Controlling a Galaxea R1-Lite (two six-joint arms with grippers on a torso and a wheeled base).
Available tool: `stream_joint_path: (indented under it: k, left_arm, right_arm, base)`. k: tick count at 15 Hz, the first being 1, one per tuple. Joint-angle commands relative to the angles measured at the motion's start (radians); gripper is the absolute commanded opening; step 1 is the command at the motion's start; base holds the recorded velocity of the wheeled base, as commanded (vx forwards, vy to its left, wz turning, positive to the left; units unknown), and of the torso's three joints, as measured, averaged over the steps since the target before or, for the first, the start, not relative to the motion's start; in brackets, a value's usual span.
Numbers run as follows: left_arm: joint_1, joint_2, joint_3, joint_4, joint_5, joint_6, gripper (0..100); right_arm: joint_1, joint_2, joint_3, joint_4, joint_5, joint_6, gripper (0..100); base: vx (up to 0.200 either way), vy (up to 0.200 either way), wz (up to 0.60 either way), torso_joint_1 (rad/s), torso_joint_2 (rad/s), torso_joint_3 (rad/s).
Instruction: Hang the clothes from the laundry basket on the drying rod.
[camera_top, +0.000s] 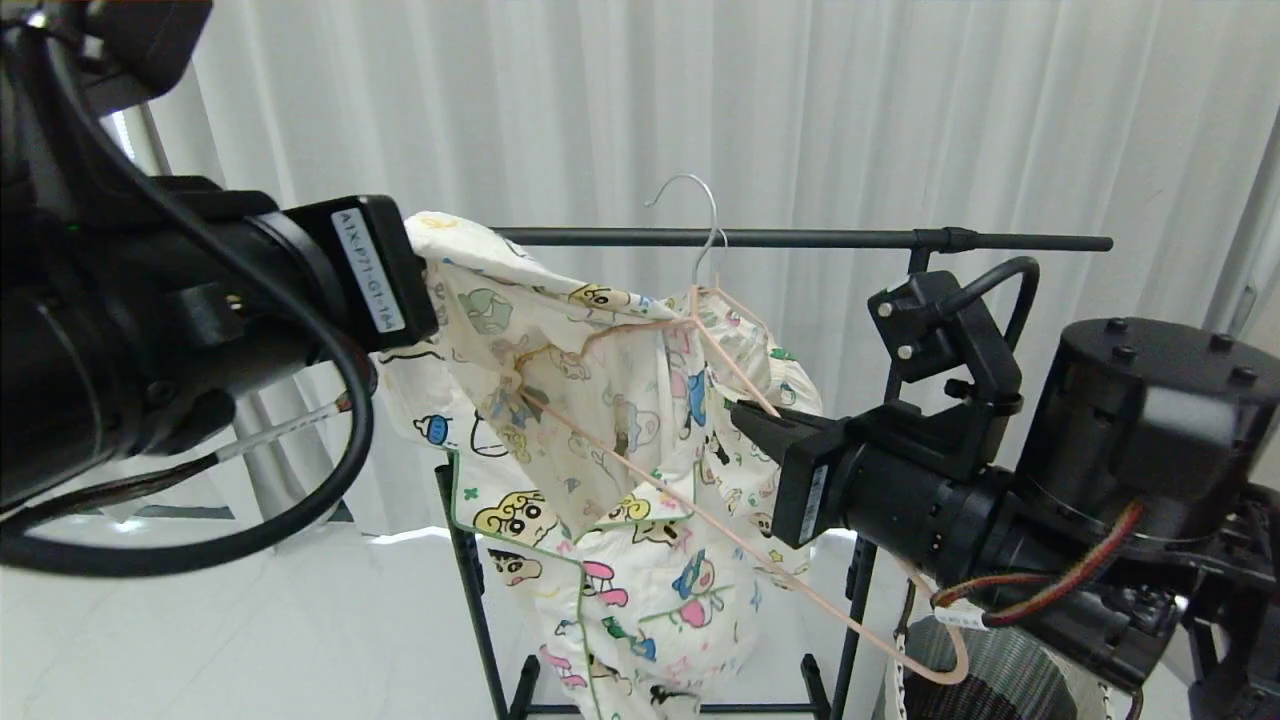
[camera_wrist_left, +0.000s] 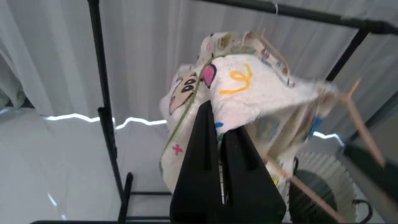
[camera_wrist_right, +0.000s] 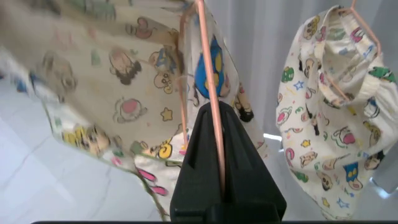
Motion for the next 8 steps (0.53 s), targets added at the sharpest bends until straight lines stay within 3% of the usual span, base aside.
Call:
stream_joint_path:
  k: [1, 5, 8]
  left_arm:
    - [0.002, 0.089, -0.061, -0.001, 0.000, 0.001, 0]
    - [0.046, 0.152, -0.092, -0.013, -0.003, 0.001, 0]
    - [0.080, 0.186, -0.124, -0.013, -0.004, -0.003, 0]
  right_arm:
    - [0.030, -0.035, 0.039, -0.011, 0.000, -0.003, 0]
    - [0.096, -0.111, 0.131, -0.020, 0.000, -0.030, 0]
    - [0.142, -0.130, 0.140, -0.039, -0.005, -0.050, 0]
  base:
    - [0.000, 0.000, 0.00, 0.000, 0.00, 0.000]
    - [0.000, 0.000, 0.00, 0.000, 0.00, 0.000]
    - [0.000, 0.000, 0.00, 0.000, 0.00, 0.000]
